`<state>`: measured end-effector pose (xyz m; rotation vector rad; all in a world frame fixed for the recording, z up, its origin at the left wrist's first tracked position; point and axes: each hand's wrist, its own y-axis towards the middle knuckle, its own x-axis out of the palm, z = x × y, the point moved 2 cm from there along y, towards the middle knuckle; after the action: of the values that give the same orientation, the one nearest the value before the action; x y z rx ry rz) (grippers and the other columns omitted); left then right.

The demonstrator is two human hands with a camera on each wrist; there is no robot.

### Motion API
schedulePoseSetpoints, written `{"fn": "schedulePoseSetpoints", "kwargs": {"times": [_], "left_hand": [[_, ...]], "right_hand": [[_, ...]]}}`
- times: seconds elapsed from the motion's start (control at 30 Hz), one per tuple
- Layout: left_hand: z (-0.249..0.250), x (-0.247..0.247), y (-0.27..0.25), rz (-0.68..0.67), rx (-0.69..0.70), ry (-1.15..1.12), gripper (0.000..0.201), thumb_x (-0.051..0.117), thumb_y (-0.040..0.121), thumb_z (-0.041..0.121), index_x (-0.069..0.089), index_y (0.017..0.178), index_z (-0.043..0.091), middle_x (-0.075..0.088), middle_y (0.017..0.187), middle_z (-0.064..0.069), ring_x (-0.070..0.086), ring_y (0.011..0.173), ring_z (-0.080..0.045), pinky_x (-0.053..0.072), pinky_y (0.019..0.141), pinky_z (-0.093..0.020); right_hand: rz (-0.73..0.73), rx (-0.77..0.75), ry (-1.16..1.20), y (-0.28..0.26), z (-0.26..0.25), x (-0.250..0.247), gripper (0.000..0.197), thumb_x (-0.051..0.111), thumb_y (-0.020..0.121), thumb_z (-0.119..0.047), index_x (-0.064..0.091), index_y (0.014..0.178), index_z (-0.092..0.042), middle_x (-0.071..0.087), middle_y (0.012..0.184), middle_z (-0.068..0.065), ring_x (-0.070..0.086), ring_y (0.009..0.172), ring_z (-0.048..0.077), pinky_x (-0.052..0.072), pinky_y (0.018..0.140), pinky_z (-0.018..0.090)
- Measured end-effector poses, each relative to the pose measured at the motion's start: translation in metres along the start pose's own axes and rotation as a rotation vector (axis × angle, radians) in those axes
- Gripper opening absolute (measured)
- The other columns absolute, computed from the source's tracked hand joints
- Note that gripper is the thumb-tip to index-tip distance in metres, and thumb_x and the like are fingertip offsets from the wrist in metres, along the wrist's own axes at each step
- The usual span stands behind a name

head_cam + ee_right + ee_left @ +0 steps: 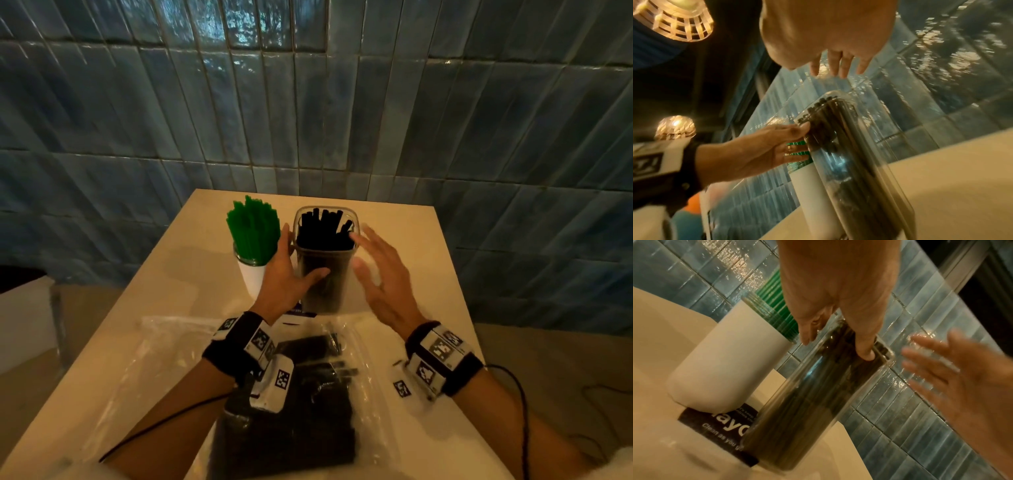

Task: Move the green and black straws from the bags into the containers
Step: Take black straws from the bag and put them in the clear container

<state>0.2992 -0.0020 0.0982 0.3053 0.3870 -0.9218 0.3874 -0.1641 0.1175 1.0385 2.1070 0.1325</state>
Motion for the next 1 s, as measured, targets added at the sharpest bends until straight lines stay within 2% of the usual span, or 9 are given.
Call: {"fn": "schedulePoseSetpoints", "kwargs": {"times": [0.1, 0.17, 0.23, 0.33, 0.43, 0.67, 0.77, 0.87, 1.0], "left_hand": [[-0.002, -0.006, -0.034, 0.068, 0.046, 0.07, 0.088, 0.073, 0.079, 0.022, 0.017, 0.147, 0.018, 0.036, 0.147, -0.005, 0.039, 0.129, -0.016, 0.033, 0.105, -0.031], [-0.006, -0.007, -0.065, 0.087, 0.109, 0.169, 0.068, 0.072, 0.08, 0.019, 0.036, 0.137, 0.02, 0.048, 0.133, -0.005, 0.045, 0.115, -0.01, 0.04, 0.101, -0.032], [-0.019, -0.004, -0.097, -0.086, 0.029, 0.319, 0.054, 0.07, 0.081, 0.029, 0.046, 0.128, 0.022, 0.046, 0.126, 0.003, 0.042, 0.112, -0.006, 0.039, 0.103, -0.032], [-0.057, 0.007, -0.145, -0.545, -0.252, 0.622, 0.075, 0.06, 0.079, 0.057, 0.027, 0.14, 0.028, 0.02, 0.151, -0.003, 0.02, 0.138, -0.022, 0.02, 0.114, -0.045], [-0.088, 0.019, -0.177, -0.758, -0.32, 0.812, 0.104, 0.051, 0.075, 0.071, -0.006, 0.148, 0.026, -0.021, 0.154, -0.012, -0.02, 0.139, -0.037, -0.01, 0.11, -0.053], [-0.102, 0.017, -0.177, -0.705, -0.277, 0.765, 0.125, 0.064, 0.065, 0.068, -0.021, 0.145, 0.025, -0.021, 0.153, -0.007, -0.018, 0.141, -0.026, -0.017, 0.107, -0.036], [-0.102, 0.017, -0.175, -0.749, -0.28, 0.777, 0.134, 0.045, 0.045, 0.086, -0.025, 0.142, 0.024, -0.021, 0.154, -0.008, -0.017, 0.141, -0.027, -0.017, 0.106, -0.035], [-0.101, 0.017, -0.173, -0.767, -0.27, 0.786, 0.139, 0.054, 0.045, 0.082, -0.026, 0.141, 0.021, -0.02, 0.154, -0.008, -0.017, 0.142, -0.027, -0.017, 0.106, -0.034], [-0.099, 0.016, -0.175, -0.748, -0.264, 0.785, 0.122, 0.067, 0.068, 0.063, -0.018, 0.146, 0.024, -0.019, 0.154, -0.007, -0.017, 0.141, -0.025, -0.016, 0.106, -0.033]], "right_hand": [[0.208, 0.22, 0.17, -0.042, 0.026, -0.001, 0.025, 0.042, 0.097, -0.028, 0.052, 0.12, -0.027, 0.051, 0.128, -0.004, 0.048, 0.117, 0.007, 0.04, 0.1, 0.023], [0.057, 0.415, 0.114, -0.067, 0.049, 0.008, 0.025, 0.046, 0.095, -0.006, 0.058, 0.111, -0.02, 0.058, 0.12, 0.004, 0.056, 0.109, 0.017, 0.045, 0.091, 0.025], [-0.243, 0.53, -0.016, -0.092, 0.068, 0.024, 0.031, 0.047, 0.09, 0.004, 0.063, 0.108, -0.015, 0.059, 0.119, 0.006, 0.057, 0.107, 0.018, 0.042, 0.089, 0.021], [-0.474, 0.453, -0.152, -0.109, 0.075, 0.041, 0.03, 0.054, 0.087, -0.002, 0.062, 0.114, -0.014, 0.055, 0.121, 0.005, 0.055, 0.108, 0.017, 0.043, 0.094, 0.022], [-0.612, 0.299, -0.189, -0.103, 0.065, 0.05, 0.043, 0.065, 0.084, -0.017, 0.056, 0.126, -0.014, 0.052, 0.13, -0.002, 0.049, 0.12, 0.016, 0.033, 0.102, 0.02], [-0.806, 0.237, -0.235, -0.085, 0.053, 0.081, 0.043, 0.052, 0.092, -0.04, 0.046, 0.134, -0.028, 0.049, 0.136, -0.002, 0.049, 0.121, 0.015, 0.039, 0.105, 0.031], [-0.752, 0.104, -0.23, -0.085, 0.047, 0.085, 0.031, 0.045, 0.092, -0.052, 0.051, 0.121, -0.048, 0.052, 0.132, 0.001, 0.051, 0.121, 0.017, 0.039, 0.106, 0.038], [-0.679, 0.121, -0.274, -0.083, 0.053, 0.088, 0.028, 0.048, 0.094, -0.046, 0.058, 0.114, -0.03, 0.059, 0.11, -0.006, 0.058, 0.099, 0.007, 0.047, 0.082, 0.012], [-0.766, 0.233, -0.233, -0.078, 0.055, 0.095, 0.033, 0.052, 0.095, -0.03, 0.05, 0.124, -0.016, 0.054, 0.12, 0.0, 0.053, 0.103, 0.011, 0.042, 0.092, 0.02]]}}
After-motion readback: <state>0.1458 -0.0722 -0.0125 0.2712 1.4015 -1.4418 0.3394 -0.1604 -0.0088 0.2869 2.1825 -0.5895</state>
